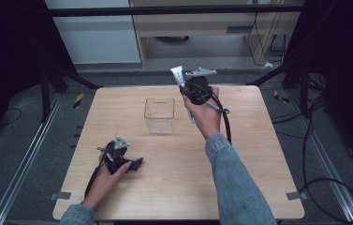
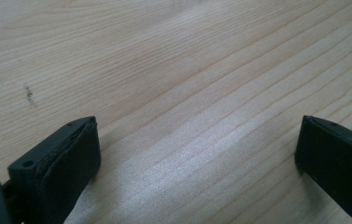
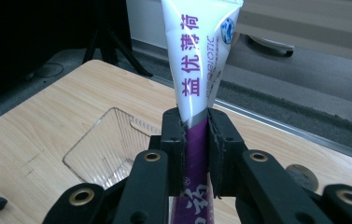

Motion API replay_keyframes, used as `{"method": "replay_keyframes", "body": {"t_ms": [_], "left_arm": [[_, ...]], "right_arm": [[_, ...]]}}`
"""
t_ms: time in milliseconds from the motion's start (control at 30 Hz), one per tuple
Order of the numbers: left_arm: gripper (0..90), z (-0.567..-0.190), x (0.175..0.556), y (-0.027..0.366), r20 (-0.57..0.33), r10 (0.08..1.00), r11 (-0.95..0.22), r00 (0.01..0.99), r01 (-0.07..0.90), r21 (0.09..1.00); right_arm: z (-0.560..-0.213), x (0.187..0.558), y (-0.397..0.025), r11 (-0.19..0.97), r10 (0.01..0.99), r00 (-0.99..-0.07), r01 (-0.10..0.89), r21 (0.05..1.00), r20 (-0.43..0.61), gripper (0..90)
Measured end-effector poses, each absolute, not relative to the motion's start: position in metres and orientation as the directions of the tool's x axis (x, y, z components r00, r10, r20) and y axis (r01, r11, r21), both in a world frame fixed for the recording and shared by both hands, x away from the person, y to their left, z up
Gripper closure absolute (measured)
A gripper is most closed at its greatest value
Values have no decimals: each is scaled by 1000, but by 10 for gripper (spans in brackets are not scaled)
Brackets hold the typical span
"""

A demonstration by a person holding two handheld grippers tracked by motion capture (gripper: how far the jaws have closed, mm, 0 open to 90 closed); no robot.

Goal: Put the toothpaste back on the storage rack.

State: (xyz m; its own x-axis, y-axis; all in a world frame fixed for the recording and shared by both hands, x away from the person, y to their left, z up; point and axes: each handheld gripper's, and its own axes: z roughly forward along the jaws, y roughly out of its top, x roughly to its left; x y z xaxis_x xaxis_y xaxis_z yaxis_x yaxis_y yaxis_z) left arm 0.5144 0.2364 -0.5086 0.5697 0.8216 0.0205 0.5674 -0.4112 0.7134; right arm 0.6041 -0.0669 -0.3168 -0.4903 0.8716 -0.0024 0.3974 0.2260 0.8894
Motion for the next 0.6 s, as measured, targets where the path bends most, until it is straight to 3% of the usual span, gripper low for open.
{"method": "replay_keyframes", "body": {"t_ms": [600], "left_arm": [[0, -508, 514, 236, 21, 821, -413, 571, 568, 712]], "right_arm": [[-305, 628, -28, 232, 858, -514, 383, 894, -3, 781]]}}
